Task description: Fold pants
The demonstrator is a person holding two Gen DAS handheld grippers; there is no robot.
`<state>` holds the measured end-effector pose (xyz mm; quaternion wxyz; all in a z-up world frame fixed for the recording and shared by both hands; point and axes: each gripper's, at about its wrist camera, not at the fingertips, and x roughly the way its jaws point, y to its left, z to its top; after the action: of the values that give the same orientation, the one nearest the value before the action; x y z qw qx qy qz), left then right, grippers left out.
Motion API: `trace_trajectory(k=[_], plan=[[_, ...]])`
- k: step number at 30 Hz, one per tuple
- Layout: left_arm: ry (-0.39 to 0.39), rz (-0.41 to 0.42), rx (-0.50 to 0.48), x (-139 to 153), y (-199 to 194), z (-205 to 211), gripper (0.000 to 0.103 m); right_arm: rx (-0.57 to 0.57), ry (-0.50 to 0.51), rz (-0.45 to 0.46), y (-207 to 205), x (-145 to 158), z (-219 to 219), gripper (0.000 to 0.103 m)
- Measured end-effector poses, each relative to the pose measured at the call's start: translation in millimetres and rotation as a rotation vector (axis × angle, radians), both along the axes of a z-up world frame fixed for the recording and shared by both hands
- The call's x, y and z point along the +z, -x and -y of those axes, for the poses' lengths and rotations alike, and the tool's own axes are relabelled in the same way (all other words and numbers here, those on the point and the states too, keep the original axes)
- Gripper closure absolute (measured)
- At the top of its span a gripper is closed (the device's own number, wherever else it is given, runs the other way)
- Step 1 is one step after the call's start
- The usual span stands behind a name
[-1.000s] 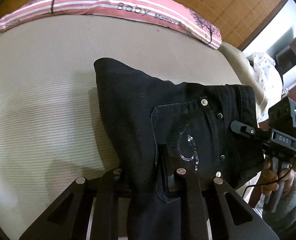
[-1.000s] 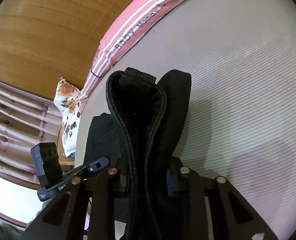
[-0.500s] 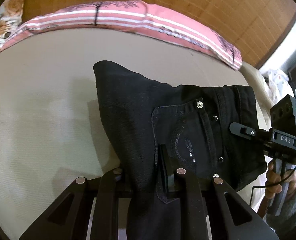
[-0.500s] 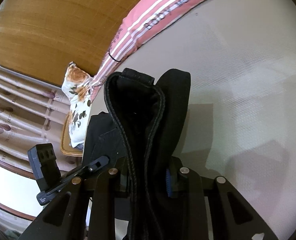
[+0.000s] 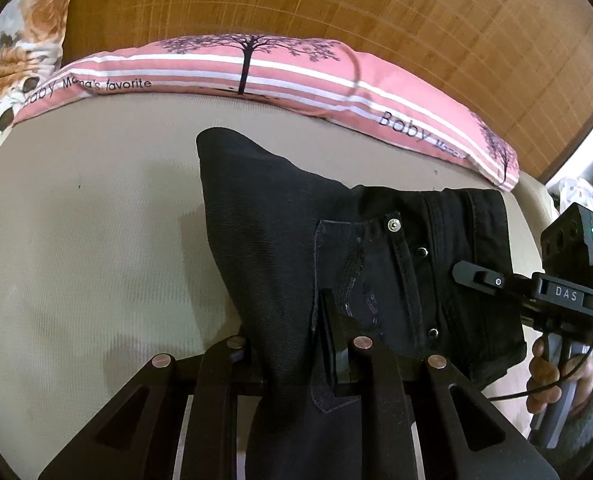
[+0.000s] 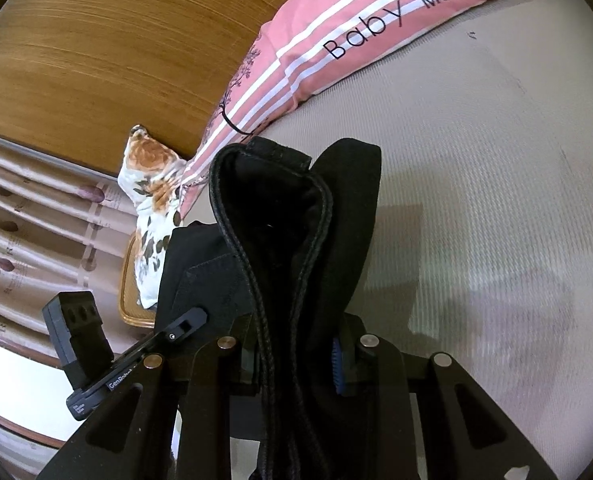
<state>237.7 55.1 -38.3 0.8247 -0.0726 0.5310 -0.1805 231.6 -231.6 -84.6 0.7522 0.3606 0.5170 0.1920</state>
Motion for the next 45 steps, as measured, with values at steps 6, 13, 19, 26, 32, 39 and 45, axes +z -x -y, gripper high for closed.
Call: trace_trajectory(k=[6,13,19,26,32,39,45], plan=[[-0.054,-0.032,0.008,-36,-14,-3,0.076,0.016,0.156,0.007,-11,-13,-8,0.076],[-0.149,0.047,0.042,-45,0,-1,0.047,0.016,0.364,0.051,-1,-16,-17,0.052],[-0.241,0.099,0.028,-41,33,6,0.043,0.026,0.493,0.095,26,-2,-23,0.052],[-0.260,0.103,0.055,-38,69,3,0.040,-0.001,0.498,0.091,69,2,-15,0.051],[-0.302,0.123,0.086,-23,95,4,0.040,-0.048,0.515,0.121,98,15,-15,0.051],[-0.314,0.141,0.128,-3,125,7,0.036,-0.036,0.618,0.148,135,32,-32,0.042],[-0.307,0.157,0.144,10,153,13,0.033,-0.050,0.656,0.200,157,53,-49,0.021]])
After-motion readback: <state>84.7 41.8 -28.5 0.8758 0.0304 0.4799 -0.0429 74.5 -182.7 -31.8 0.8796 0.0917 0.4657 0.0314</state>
